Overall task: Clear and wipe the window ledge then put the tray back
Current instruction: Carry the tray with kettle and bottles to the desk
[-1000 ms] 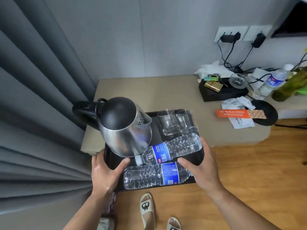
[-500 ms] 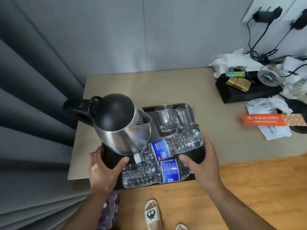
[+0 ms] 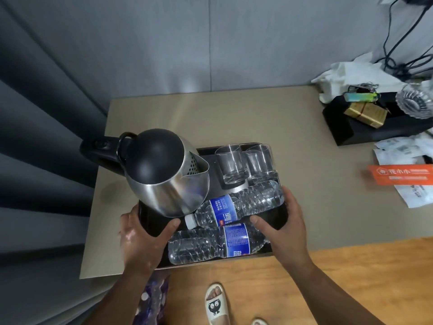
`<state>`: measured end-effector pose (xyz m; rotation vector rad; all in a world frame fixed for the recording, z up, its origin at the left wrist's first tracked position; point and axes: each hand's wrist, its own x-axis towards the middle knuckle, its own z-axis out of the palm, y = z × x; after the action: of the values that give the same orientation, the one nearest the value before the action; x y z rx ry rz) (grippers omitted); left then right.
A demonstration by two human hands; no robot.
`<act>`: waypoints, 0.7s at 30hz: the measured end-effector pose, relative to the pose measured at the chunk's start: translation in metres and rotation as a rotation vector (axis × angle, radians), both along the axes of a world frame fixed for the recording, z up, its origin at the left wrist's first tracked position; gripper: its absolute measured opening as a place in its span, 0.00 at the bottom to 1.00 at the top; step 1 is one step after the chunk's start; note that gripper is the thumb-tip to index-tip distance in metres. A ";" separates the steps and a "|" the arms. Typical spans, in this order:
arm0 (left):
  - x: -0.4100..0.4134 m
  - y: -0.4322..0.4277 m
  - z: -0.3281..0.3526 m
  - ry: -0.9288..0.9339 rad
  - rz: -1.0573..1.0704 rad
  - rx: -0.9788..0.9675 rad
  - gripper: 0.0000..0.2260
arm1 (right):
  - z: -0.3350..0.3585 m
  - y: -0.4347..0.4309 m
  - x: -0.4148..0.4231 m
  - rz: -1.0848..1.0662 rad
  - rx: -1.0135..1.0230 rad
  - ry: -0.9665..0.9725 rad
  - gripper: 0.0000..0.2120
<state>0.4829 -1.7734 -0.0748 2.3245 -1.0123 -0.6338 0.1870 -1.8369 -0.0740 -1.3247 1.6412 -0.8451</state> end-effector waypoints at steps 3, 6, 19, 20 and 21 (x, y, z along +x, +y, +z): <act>0.004 -0.005 -0.004 -0.027 -0.003 0.016 0.53 | -0.001 -0.004 0.003 -0.007 0.004 -0.005 0.49; 0.008 -0.010 -0.005 -0.036 -0.006 0.024 0.52 | -0.001 -0.005 0.005 -0.010 0.011 -0.006 0.50; 0.017 -0.019 -0.008 -0.047 -0.065 0.061 0.53 | 0.001 -0.008 0.007 -0.010 0.026 0.058 0.54; 0.017 -0.019 -0.007 -0.042 -0.069 0.064 0.53 | 0.001 -0.008 0.007 -0.003 0.027 0.064 0.53; 0.017 -0.019 -0.005 -0.036 -0.075 0.063 0.52 | 0.001 -0.008 0.006 0.007 0.026 0.069 0.51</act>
<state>0.4998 -1.7926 -0.0802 2.3698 -1.1152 -0.6641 0.1931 -1.8453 -0.0727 -1.3544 1.6944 -0.7794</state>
